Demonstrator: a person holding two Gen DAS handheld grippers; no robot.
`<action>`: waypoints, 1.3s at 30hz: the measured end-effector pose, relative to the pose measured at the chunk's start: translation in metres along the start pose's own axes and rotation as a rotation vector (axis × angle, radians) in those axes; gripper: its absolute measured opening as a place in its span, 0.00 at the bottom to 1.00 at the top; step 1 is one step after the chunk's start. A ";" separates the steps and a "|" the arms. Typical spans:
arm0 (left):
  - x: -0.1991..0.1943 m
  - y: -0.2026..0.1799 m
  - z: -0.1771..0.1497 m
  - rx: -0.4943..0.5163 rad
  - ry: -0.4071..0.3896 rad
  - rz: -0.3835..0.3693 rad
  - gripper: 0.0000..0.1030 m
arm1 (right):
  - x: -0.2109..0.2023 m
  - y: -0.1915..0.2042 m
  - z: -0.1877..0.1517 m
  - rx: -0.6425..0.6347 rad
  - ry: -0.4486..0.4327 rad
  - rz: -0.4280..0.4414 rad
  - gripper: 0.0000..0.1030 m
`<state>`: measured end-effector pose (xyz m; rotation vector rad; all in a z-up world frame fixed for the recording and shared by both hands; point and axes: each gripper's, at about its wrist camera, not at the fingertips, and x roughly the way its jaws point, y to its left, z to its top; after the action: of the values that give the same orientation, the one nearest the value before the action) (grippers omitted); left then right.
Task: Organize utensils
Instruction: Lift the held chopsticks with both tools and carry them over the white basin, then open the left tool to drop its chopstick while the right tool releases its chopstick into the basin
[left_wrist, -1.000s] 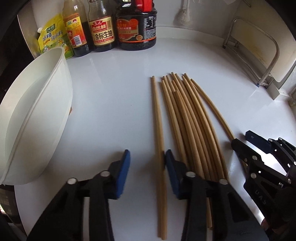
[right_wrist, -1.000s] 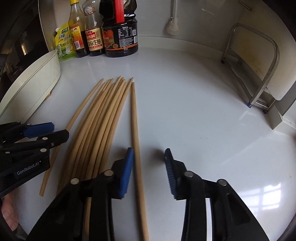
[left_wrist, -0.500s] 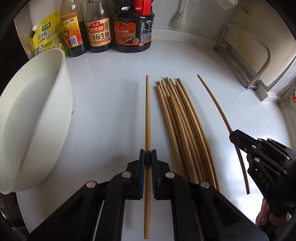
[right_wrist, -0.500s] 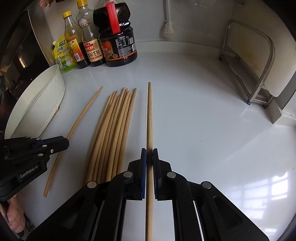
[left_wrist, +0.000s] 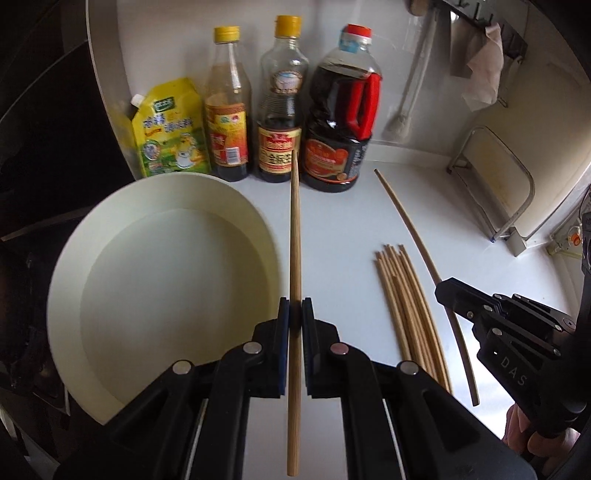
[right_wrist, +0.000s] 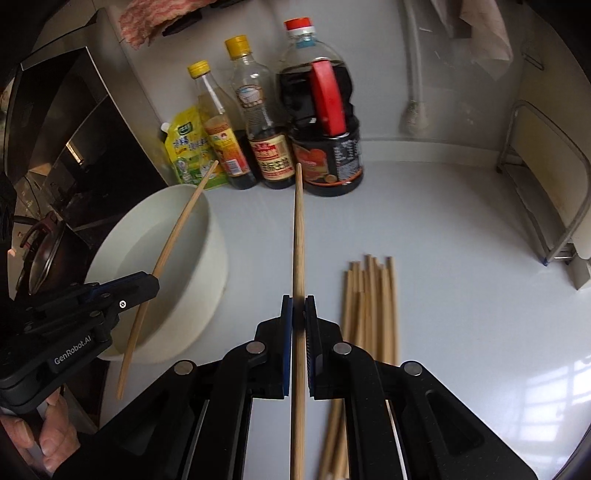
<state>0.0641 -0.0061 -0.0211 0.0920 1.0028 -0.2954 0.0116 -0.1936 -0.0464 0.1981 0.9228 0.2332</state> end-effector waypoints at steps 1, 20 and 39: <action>-0.002 0.011 0.003 -0.003 -0.005 0.014 0.07 | 0.006 0.013 0.005 -0.005 0.000 0.011 0.06; 0.047 0.164 -0.002 -0.083 0.086 0.090 0.07 | 0.129 0.154 0.037 -0.083 0.175 0.035 0.06; 0.062 0.182 -0.005 -0.123 0.100 0.108 0.37 | 0.143 0.148 0.041 -0.089 0.176 -0.018 0.20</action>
<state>0.1429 0.1567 -0.0865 0.0498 1.1083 -0.1308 0.1113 -0.0147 -0.0916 0.0880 1.0864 0.2774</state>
